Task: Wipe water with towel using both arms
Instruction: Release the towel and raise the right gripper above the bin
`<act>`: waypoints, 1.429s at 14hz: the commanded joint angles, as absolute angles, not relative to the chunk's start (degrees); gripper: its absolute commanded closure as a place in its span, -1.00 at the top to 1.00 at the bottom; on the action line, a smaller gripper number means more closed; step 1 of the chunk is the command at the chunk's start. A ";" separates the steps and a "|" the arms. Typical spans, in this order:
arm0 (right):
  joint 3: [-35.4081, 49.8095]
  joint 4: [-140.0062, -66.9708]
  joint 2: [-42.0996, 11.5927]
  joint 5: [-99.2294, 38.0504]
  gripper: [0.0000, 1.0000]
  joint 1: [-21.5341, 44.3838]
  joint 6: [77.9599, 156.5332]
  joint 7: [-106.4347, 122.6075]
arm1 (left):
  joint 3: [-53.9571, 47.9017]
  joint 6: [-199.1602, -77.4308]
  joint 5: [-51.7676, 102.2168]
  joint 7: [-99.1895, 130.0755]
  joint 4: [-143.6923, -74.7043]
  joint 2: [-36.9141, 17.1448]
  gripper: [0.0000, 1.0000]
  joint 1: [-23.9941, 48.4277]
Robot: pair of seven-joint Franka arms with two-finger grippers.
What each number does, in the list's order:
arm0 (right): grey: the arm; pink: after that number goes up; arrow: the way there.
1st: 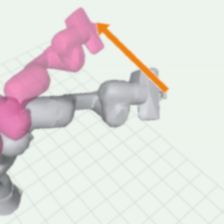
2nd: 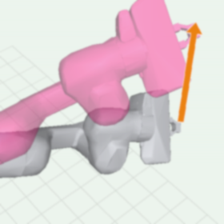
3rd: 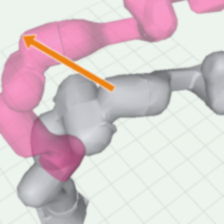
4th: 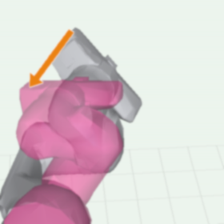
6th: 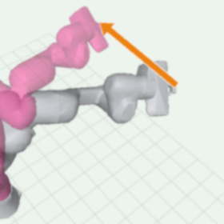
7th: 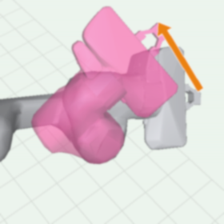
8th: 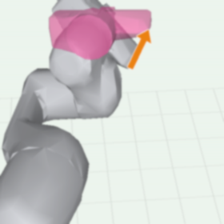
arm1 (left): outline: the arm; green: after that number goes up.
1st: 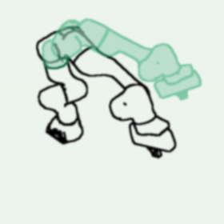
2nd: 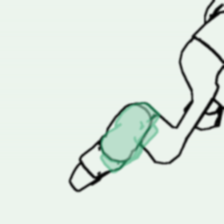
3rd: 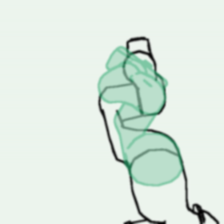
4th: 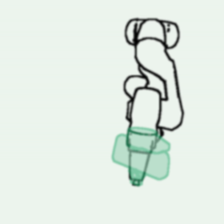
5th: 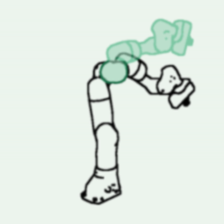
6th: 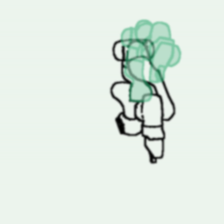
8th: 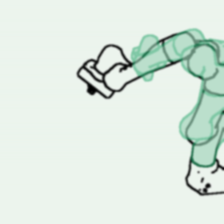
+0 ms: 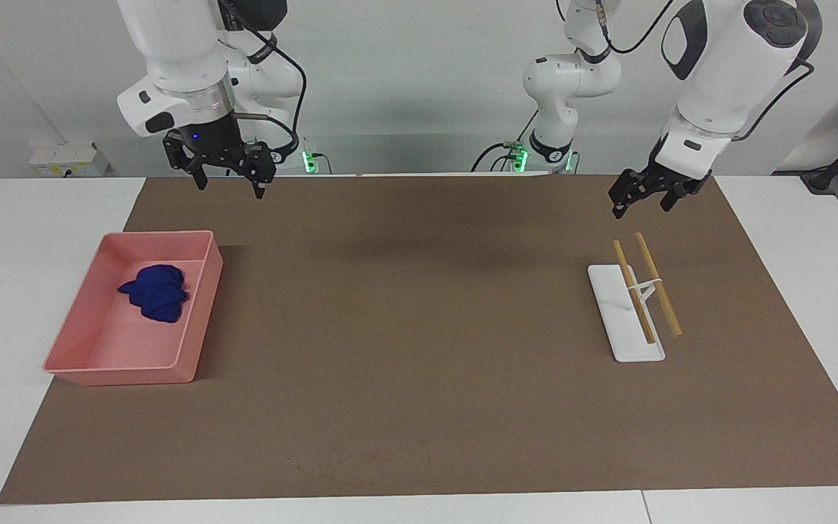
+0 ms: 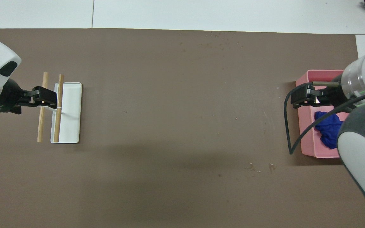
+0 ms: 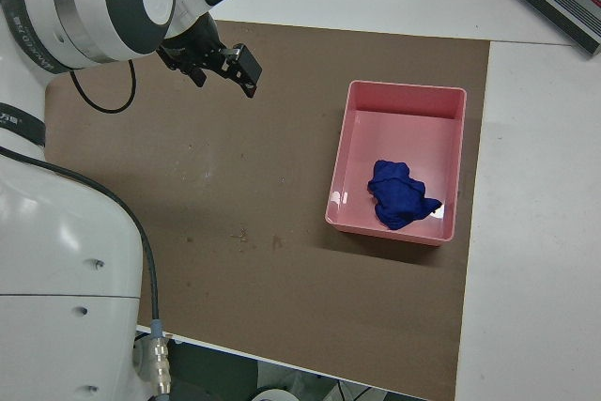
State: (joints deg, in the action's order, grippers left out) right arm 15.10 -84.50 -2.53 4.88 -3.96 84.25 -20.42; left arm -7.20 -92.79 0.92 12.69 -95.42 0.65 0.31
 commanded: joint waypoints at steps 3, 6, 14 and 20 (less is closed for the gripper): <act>11.71 -81.74 -3.43 3.96 1.00 -2.56 82.97 -20.22 | -7.12 -93.25 1.58 12.22 -95.98 1.23 1.00 0.09; 7.83 -83.49 -1.50 0.79 1.00 -1.41 82.62 -16.89 | -7.12 -93.25 1.58 12.22 -95.98 1.23 1.00 0.00; 2.55 -93.06 3.77 0.44 1.00 1.32 84.54 -14.41 | -7.03 -93.25 1.58 12.30 -95.80 1.32 1.00 0.44; 2.64 -93.78 4.04 0.53 1.00 1.41 84.81 -13.89 | -7.03 -93.08 1.58 12.13 -95.89 1.58 1.00 0.09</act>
